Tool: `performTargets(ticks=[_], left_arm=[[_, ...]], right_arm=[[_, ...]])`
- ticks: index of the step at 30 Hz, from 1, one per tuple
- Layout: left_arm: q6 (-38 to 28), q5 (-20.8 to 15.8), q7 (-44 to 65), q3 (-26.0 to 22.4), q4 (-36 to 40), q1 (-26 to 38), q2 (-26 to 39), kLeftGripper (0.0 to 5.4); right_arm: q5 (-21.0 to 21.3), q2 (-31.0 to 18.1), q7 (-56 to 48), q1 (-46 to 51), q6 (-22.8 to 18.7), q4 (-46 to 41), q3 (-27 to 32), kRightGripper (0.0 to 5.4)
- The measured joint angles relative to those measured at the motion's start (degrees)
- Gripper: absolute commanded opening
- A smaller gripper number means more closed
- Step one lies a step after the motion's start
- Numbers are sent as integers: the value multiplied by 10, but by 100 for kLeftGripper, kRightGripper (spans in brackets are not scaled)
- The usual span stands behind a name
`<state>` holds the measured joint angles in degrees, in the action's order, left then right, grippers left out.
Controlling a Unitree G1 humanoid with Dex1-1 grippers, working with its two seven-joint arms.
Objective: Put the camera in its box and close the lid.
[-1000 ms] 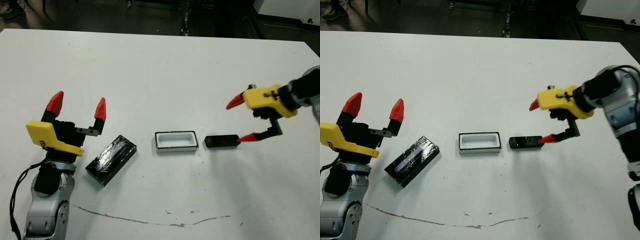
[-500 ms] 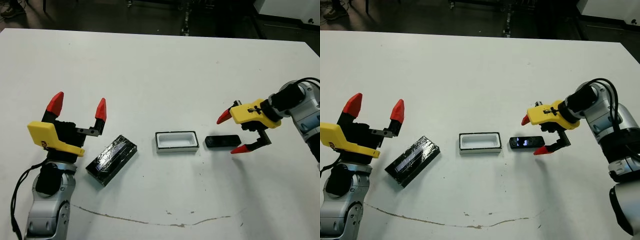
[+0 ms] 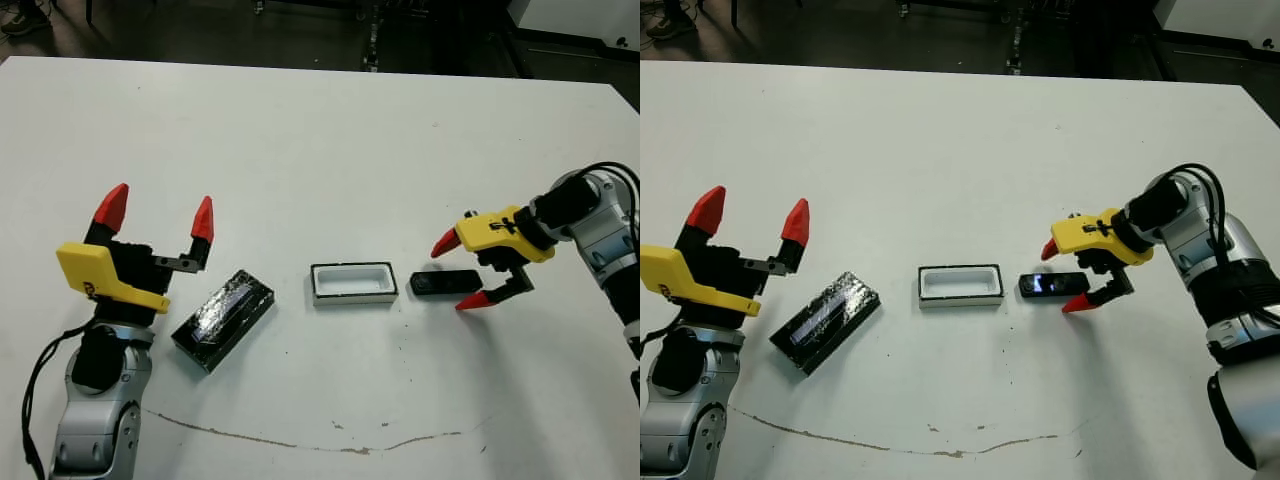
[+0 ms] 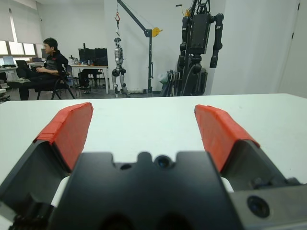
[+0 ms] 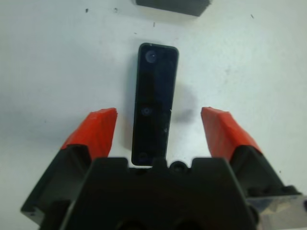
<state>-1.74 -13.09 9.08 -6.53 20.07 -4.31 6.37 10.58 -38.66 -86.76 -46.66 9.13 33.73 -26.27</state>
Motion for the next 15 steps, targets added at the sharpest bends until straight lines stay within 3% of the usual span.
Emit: performTargets(ticks=[7,15], left_arm=[[3,1,-1,0,4,0,0,540],[4,9,-8,0,7,2,0,540]], right_arm=[[6,0,12,10,-19,-22,2,284],[23,0,5,15,-62,-46,-2,176]])
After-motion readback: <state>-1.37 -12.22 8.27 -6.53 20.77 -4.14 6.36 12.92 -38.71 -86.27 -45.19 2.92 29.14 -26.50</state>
